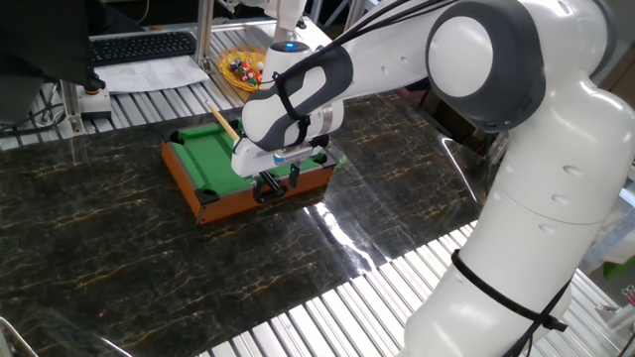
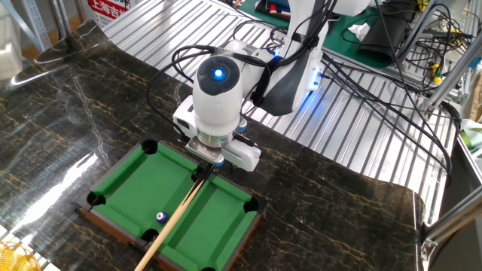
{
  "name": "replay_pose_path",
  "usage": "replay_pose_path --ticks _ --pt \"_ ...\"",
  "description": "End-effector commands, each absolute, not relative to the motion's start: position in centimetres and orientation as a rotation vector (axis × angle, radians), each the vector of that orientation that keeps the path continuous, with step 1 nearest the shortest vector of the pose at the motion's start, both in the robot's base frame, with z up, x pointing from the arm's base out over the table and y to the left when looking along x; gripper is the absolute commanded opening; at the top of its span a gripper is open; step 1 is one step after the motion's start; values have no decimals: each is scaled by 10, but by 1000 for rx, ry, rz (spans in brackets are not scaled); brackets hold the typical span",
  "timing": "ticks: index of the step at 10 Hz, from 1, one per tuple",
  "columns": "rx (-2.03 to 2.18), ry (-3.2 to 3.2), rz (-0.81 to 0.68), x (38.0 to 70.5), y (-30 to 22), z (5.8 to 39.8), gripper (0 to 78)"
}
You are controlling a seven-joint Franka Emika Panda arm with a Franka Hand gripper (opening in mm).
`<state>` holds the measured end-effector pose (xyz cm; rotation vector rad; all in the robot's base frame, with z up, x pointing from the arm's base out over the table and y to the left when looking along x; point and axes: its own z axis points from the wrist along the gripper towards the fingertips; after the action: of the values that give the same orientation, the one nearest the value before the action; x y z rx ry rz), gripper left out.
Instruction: Hit the pool ball
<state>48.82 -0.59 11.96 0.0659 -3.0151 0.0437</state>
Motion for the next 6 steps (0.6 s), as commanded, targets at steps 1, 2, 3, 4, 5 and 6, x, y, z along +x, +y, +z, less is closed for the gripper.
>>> replay_pose_path --ticks 1,2,3,4,5,6 --pt "65 -3019 25 489 -6 120 774" --pt "66 -3022 17 490 -6 121 774" --pt "63 -3023 20 492 -6 122 774" --pt "63 -3023 21 493 -7 122 774" --pt "62 -3023 21 493 -7 122 774" --pt "61 -3024 22 493 -7 122 774"
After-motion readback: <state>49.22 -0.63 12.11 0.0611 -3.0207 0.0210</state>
